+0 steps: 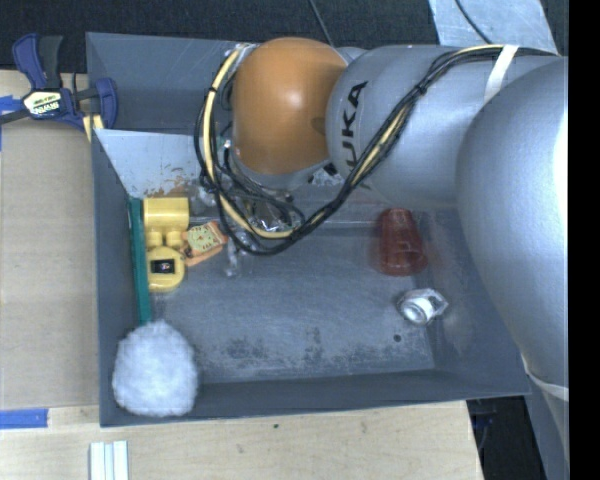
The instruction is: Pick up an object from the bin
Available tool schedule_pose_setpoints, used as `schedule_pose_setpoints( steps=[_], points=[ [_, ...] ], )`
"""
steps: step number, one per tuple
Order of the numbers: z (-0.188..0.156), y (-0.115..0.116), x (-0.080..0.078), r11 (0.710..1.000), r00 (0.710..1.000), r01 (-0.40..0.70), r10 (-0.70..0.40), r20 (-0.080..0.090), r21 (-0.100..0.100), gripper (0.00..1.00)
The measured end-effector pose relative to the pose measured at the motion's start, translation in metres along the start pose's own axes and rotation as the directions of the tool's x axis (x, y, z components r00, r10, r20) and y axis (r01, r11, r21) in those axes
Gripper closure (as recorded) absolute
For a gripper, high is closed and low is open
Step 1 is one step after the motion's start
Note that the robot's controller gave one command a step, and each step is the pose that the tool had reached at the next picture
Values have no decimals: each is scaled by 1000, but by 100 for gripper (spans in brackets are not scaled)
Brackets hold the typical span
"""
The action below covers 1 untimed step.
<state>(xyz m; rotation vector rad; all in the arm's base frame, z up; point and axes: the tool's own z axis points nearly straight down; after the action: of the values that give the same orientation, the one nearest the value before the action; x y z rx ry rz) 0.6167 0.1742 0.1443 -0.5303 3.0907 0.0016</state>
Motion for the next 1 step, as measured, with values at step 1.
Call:
schedule_pose_setpoints(
  steps=[1],
  points=[
    [32,50,-19,980,980,200,-200,2,-2,0]
  ],
)
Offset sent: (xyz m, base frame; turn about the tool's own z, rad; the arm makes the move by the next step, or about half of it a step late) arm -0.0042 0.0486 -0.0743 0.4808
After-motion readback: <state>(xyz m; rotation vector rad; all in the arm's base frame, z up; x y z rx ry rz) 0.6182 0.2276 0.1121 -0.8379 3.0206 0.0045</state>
